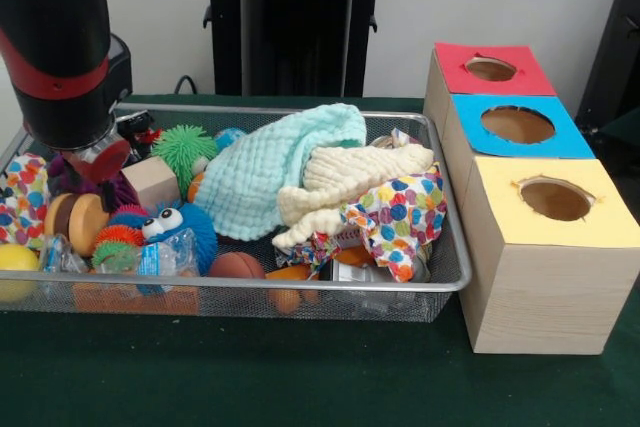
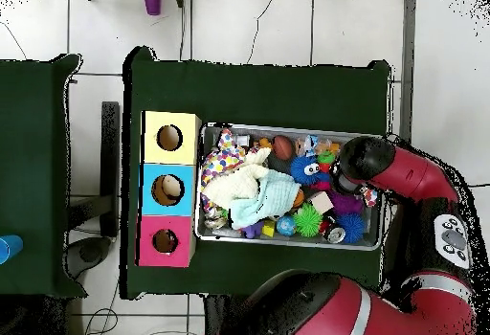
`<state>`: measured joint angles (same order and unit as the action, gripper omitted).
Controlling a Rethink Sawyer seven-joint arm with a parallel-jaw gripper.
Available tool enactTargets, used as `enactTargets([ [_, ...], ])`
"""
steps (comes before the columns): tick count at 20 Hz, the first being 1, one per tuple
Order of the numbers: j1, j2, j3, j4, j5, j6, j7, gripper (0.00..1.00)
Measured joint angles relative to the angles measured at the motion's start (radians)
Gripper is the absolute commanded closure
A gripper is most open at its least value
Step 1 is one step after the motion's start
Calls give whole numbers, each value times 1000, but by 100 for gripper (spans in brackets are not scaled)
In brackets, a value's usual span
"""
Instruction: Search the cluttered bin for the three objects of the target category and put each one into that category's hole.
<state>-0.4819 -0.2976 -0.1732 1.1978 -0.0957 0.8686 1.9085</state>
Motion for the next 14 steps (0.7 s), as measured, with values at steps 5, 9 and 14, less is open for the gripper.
enactTargets([
  [5, 0, 0, 0, 0, -7, -25, 0, 0],
  [9, 0, -5, 0, 16, -3, -36, 0, 0],
  [14, 1, -32, 3, 68, 24, -36, 0, 0],
])
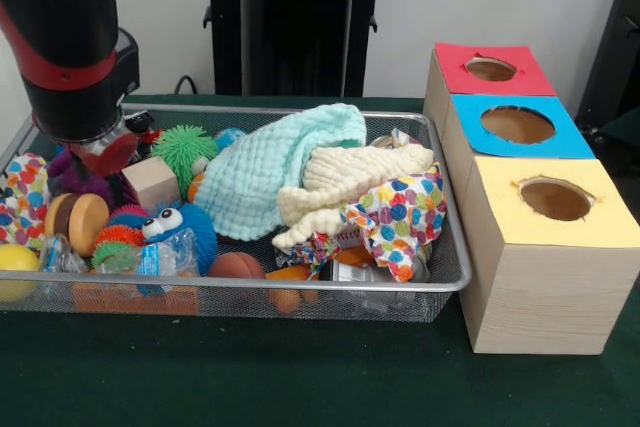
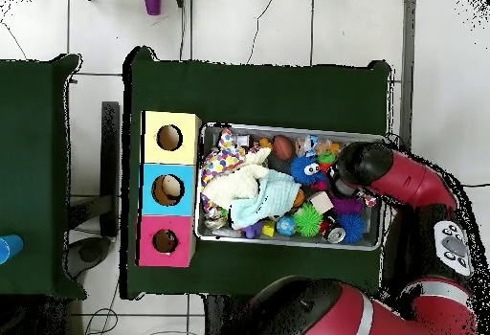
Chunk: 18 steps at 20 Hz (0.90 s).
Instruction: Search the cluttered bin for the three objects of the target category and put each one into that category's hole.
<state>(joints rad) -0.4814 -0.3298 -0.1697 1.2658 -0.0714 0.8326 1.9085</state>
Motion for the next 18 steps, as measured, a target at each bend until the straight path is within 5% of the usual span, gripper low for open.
enactTargets([
  [18, 58, -79, 34, 229, 211, -20, 0, 0],
])
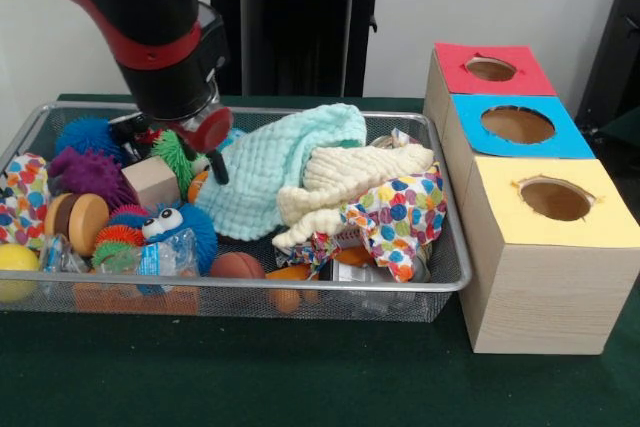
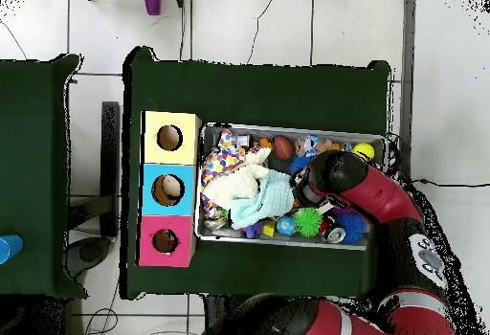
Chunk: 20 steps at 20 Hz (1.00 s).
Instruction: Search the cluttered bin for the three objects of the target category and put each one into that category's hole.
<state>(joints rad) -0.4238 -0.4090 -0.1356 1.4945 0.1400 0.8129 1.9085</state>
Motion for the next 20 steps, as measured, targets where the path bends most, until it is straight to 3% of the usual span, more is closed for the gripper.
enactTargets([
  [20, 142, -115, 1, 295, 174, -130, 0, 0],
])
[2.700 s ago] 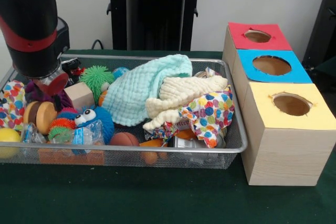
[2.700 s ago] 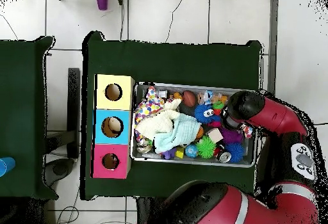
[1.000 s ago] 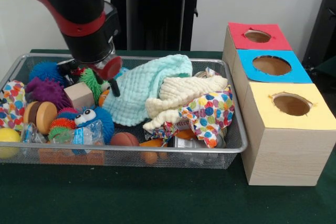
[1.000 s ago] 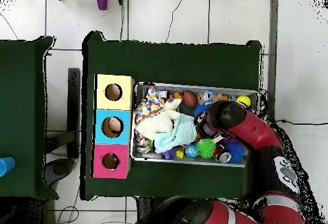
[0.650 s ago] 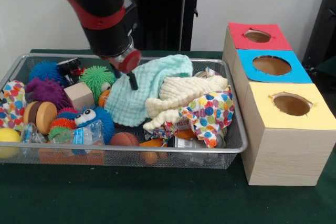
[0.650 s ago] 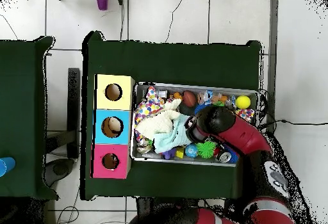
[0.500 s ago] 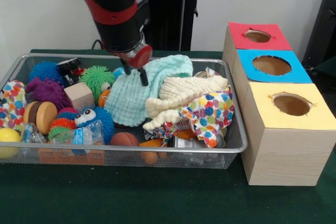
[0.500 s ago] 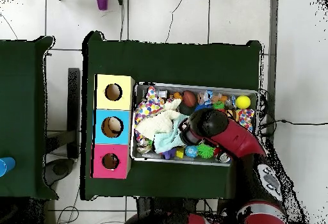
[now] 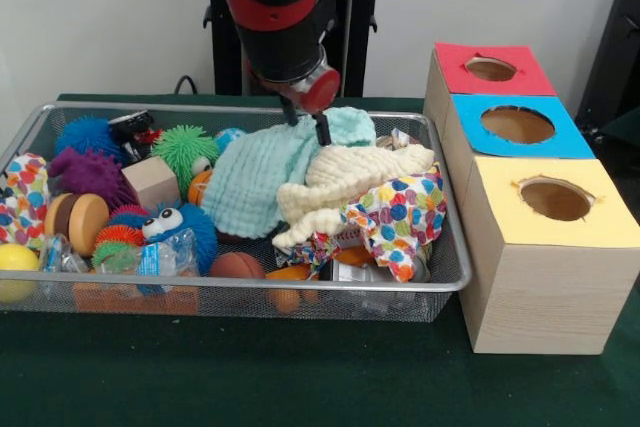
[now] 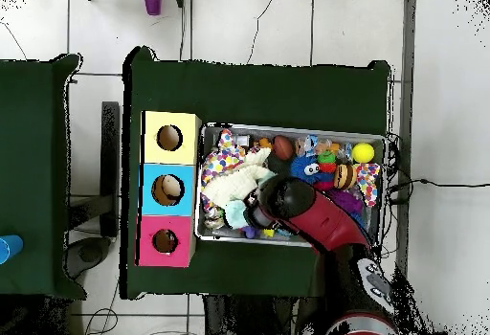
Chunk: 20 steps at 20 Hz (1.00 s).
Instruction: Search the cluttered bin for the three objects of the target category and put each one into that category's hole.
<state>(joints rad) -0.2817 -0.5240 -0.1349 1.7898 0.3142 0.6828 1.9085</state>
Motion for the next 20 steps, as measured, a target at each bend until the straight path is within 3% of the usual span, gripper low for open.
enactTargets([
  [15, 28, -14, 13, 96, 84, -42, 0, 0],
  [20, 26, 18, 15, 99, 84, -82, 0, 0],
])
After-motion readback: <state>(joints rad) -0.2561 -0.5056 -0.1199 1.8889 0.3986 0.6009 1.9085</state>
